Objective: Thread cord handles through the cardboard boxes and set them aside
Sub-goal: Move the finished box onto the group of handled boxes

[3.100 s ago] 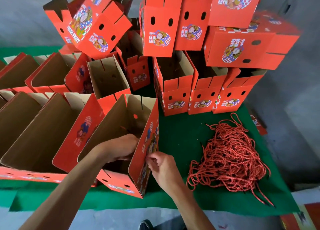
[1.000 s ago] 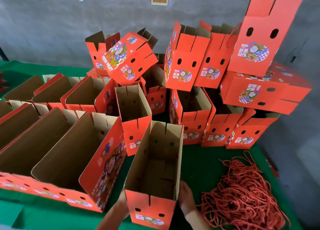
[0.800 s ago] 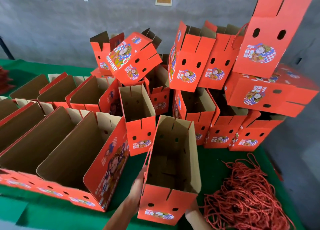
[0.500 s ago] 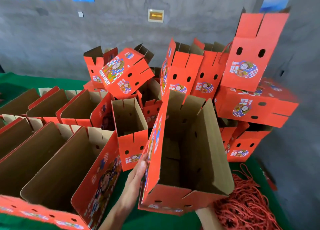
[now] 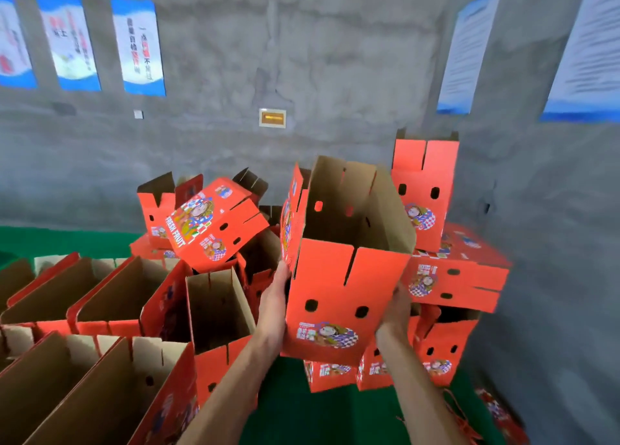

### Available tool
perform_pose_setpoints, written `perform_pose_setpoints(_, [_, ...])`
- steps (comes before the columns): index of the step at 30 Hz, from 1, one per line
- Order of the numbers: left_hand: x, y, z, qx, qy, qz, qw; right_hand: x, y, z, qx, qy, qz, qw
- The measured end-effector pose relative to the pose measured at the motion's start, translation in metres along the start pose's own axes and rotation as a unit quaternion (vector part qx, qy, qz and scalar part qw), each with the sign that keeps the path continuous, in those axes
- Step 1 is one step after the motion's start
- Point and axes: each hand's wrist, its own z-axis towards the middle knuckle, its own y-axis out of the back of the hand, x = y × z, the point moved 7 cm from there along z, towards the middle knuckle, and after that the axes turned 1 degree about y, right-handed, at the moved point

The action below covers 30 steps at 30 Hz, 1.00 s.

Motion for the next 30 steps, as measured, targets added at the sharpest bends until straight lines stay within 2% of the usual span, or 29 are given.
perform_pose_setpoints(1, [-0.004, -0.006, 0.006, 0.001, -0.002, -0.006, 1.0, -0.061, 0.029, -0.036, 0.023, -0.018, -0.02, 0.999])
perform_pose_setpoints(2, [-0.006, -0.011, 0.012, 0.001, -0.009, -0.017, 1.0, -0.093, 0.051, -0.041, 0.041, -0.045, 0.015, 0.998])
perform_pose_setpoints(4, [-0.006, -0.018, 0.022, -0.005, -0.028, -0.019, 0.999, -0.094, 0.068, -0.046, -0.006, -0.038, -0.015, 0.999])
perform_pose_setpoints(8, [0.006, -0.037, 0.023, -0.006, -0.094, -0.009, 0.996, -0.092, 0.073, -0.036, -0.021, -0.02, -0.044, 0.999])
perform_pose_setpoints(10, [0.015, -0.046, 0.013, -0.013, -0.153, 0.054, 0.987, -0.104, 0.073, -0.042, 0.014, -0.024, -0.074, 0.997])
perform_pose_setpoints(12, [0.025, -0.059, 0.009, 0.008, -0.199, 0.123, 0.972, -0.105, 0.074, -0.037, 0.005, -0.055, -0.068, 0.996])
perform_pose_setpoints(16, [0.022, -0.076, 0.021, 0.061, -0.245, 0.178, 0.951, -0.115, 0.072, -0.022, 0.002, -0.078, -0.037, 0.996])
perform_pose_setpoints(19, [0.007, -0.078, 0.039, 0.068, -0.266, 0.213, 0.938, -0.118, 0.061, -0.007, 0.026, -0.069, -0.052, 0.996])
perform_pose_setpoints(21, [0.003, -0.072, 0.051, 0.01, -0.264, 0.295, 0.918, -0.119, 0.053, 0.004, 0.038, -0.053, -0.089, 0.994])
perform_pose_setpoints(24, [0.006, -0.058, 0.065, -0.081, -0.213, 0.446, 0.865, -0.115, 0.048, 0.01, 0.035, -0.004, -0.161, 0.986])
perform_pose_setpoints(27, [0.012, -0.043, 0.07, -0.076, -0.175, 0.507, 0.84, -0.113, 0.055, -0.001, 0.009, 0.061, -0.185, 0.981])
perform_pose_setpoints(30, [0.02, -0.013, 0.073, -0.083, -0.139, 0.59, 0.791, -0.122, 0.05, -0.02, 0.064, 0.068, -0.164, 0.982])
